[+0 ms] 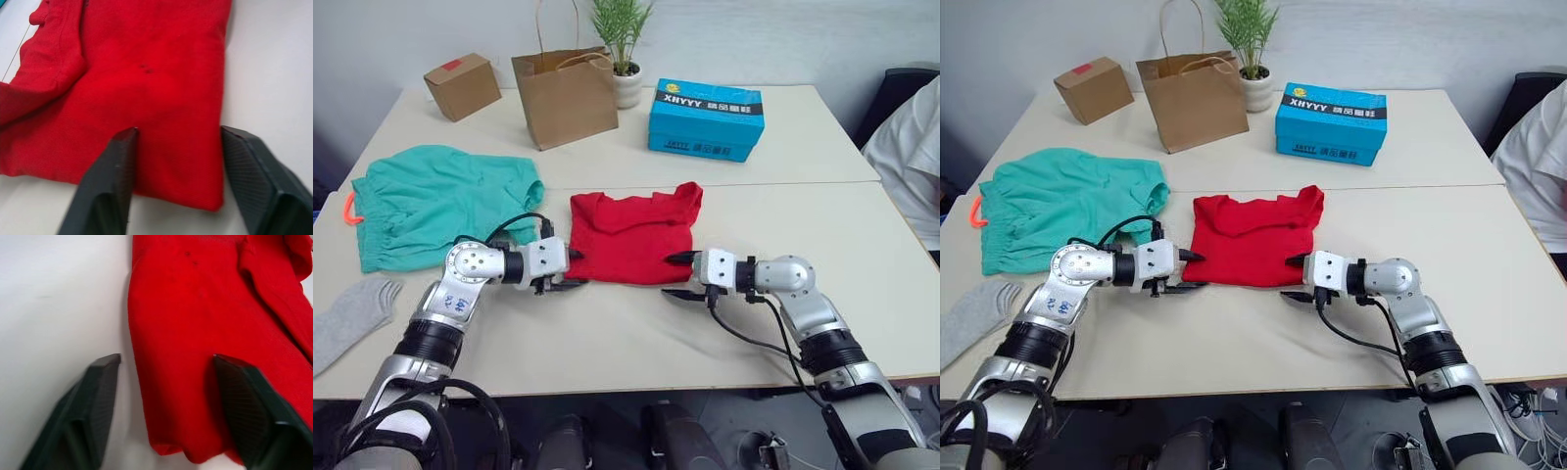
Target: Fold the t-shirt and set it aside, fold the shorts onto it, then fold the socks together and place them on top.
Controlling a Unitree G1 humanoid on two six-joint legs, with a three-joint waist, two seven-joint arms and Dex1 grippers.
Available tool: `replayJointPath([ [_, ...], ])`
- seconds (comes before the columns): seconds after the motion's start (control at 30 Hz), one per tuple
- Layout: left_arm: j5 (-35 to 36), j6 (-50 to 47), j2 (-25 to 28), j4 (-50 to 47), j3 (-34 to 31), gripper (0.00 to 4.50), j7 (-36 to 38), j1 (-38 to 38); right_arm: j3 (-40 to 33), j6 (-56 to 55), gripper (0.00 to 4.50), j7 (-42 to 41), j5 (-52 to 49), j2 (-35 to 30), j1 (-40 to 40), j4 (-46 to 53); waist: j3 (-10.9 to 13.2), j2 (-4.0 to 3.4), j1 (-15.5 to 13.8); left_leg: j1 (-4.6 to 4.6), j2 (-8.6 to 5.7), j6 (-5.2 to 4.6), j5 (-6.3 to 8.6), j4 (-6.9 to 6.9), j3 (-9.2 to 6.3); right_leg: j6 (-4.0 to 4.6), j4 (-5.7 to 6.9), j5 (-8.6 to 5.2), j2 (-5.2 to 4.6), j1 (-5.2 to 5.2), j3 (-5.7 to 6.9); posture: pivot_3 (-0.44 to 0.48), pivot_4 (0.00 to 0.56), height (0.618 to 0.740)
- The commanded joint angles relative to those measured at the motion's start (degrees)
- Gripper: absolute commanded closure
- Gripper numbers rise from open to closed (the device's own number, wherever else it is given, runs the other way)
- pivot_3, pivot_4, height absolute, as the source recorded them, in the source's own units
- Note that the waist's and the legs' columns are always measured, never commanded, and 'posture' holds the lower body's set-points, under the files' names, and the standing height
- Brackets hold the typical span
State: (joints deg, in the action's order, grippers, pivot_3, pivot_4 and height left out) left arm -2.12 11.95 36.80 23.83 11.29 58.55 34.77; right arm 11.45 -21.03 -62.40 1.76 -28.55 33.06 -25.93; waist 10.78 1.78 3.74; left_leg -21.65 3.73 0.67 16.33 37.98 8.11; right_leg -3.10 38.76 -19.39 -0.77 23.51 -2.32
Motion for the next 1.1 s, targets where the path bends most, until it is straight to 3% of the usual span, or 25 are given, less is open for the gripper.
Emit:
replayJointPath([
  [0.03,-2.6,-0.1,0.5,2.9,1.6,3.05,0.4,0.6,0.3,-1.9,2.64,2.2,1.4,-0.4,1.2,-1.7,0.0,0.01,-0.1,0.15,0.00,0.00,0.00,-0.03,0.08,0.00,0.02,0.00,0.01,-0.09,-0.08,0.000,0.150,0.740],
  [0.17,3.4,-3.5,2.3,-4.0,0.4,4.33,7.1,-3.7,0.0,-1.5,4.08,-1.2,-2.0,-1.6,-1.2,2.2,0.0,0.01,0.0,0.34,0.03,0.00,0.01,-0.11,0.26,0.02,0.11,-0.01,0.06,-0.12,-0.28,0.000,0.150,0.740],
  [0.23,6.4,-6.3,4.2,-10.7,-0.6,4.50,9.2,-8.1,-0.4,0.4,4.47,-4.3,-6.0,-3.0,-5.0,8.2,0.0,0.00,0.1,0.34,0.07,0.04,0.03,-0.19,0.27,0.08,0.10,-0.05,0.07,-0.09,-0.29,0.000,0.150,0.740],
  [0.47,13.3,-14.4,11.2,-32.2,-7.4,4.50,8.5,-24.9,-3.8,6.7,4.47,-4.7,-12.3,-10.0,-18.7,27.0,0.0,0.01,0.7,0.40,0.12,0.13,0.06,-0.72,0.25,0.14,-0.25,-0.12,0.07,-0.06,-0.32,0.000,0.150,0.740],
  [0.63,15.1,-15.5,13.9,-38.1,-10.2,4.50,8.0,-31.7,-4.5,11.8,4.47,-4.0,-14.7,-13.3,-25.8,35.0,0.0,0.04,0.7,0.49,0.08,-0.09,0.15,-0.77,0.19,0.18,-0.24,-0.09,0.05,-0.13,-0.31,0.000,0.150,0.740],
  [0.8,14.9,-15.6,14.0,-38.1,-10.5,4.50,6.2,-33.2,-4.0,16.3,4.47,-4.3,-16.8,-13.9,-28.8,36.8,0.0,0.06,0.7,0.51,0.06,-0.16,0.13,-0.79,0.18,0.23,-0.26,-0.06,0.06,-0.14,-0.30,0.000,0.150,0.740],
  [0.83,16.2,-16.5,14.4,-38.9,-11.0,3.96,6.6,-33.9,-4.0,16.8,3.95,-4.9,-17.4,-14.3,-29.6,37.5,0.0,0.05,0.7,0.51,0.06,-0.16,0.14,-0.80,0.18,0.23,-0.27,-0.06,0.07,-0.13,-0.30,0.000,0.150,0.740],
  [0.97,20.1,-17.5,15.4,-41.9,-14.8,2.79,7.6,-36.6,-6.6,20.3,2.70,-7.5,-23.0,-17.1,-33.0,42.1,0.0,0.06,0.7,0.45,0.09,-0.14,0.16,-0.90,0.18,0.24,-0.44,-0.07,0.09,-0.09,-0.29,0.000,0.150,0.740],
  [1.03,24.4,-21.8,16.6,-44.2,-17.4,2.78,9.0,-38.5,-8.8,24.1,2.06,-7.8,-26.3,-19.2,-34.3,45.2,0.0,0.07,0.8,0.41,0.09,-0.17,0.18,-0.90,0.19,0.24,-0.49,-0.07,0.07,-0.09,-0.29,0.000,0.150,0.740],
  [1.1,31.7,-28.7,17.8,-46.4,-21.2,2.78,9.6,-38.7,-13.1,34.7,2.06,-9.1,-35.8,-23.6,-34.1,48.8,0.0,0.06,0.9,0.44,0.10,-0.17,0.20,-0.90,0.18,0.22,-0.51,-0.06,0.07,-0.14,-0.28,0.000,0.150,0.740],
])
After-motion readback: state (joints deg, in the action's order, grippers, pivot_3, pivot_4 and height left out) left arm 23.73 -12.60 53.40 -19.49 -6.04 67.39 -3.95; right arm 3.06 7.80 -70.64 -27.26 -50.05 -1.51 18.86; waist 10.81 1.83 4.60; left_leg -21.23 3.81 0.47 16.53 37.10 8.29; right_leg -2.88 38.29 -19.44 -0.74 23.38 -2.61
